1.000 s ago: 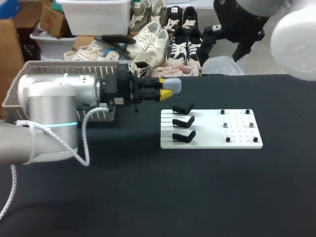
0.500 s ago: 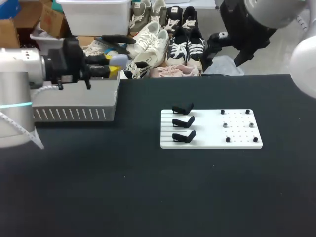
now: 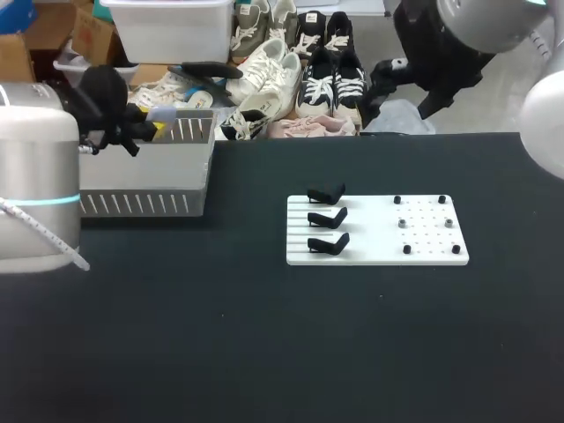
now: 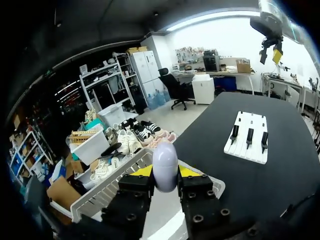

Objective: Pick up each earbud case from the left stands, insert the matching earbuds, close the lid, and place the case in the box.

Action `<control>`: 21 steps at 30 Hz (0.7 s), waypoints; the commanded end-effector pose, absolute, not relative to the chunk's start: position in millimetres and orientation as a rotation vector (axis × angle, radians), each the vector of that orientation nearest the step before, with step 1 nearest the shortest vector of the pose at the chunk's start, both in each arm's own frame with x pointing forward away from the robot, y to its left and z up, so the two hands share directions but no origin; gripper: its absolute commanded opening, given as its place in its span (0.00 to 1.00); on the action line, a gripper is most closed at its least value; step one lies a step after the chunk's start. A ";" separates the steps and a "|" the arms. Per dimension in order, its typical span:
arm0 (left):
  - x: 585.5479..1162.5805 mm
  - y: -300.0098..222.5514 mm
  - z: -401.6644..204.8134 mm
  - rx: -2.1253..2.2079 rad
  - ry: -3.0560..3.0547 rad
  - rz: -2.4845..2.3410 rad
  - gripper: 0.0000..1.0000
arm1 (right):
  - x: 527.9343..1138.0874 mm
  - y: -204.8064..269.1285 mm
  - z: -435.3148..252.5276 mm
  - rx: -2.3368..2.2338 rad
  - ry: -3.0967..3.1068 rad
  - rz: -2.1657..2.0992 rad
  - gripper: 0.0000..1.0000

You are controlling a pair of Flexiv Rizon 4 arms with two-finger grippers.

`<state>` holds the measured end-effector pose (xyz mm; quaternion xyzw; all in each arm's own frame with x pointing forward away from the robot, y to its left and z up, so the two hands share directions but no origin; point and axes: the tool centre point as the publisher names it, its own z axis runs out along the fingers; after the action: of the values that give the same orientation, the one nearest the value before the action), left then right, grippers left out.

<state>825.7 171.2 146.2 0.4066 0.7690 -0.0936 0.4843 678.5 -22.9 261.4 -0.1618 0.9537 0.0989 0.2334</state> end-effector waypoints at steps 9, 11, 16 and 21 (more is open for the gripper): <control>862.4 182.0 110.1 0.955 2.013 -0.258 0.09 | 674.8 -23.5 260.7 -0.435 2.612 0.266 1.00; 862.8 180.8 113.3 0.957 2.009 -0.247 1.00 | 674.8 -23.5 260.7 -0.435 2.612 0.266 1.00; 852.5 177.0 132.0 0.961 1.952 -0.236 1.00 | 674.8 -23.5 260.7 -0.435 2.612 0.266 1.00; 830.7 172.1 159.0 0.962 1.869 -0.226 1.00 | 674.8 -23.5 260.7 -0.435 2.612 0.266 1.00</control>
<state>855.9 168.9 145.4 0.4009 0.7805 -0.0910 0.4710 678.3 -23.0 261.4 -0.1618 0.9536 0.0989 0.2337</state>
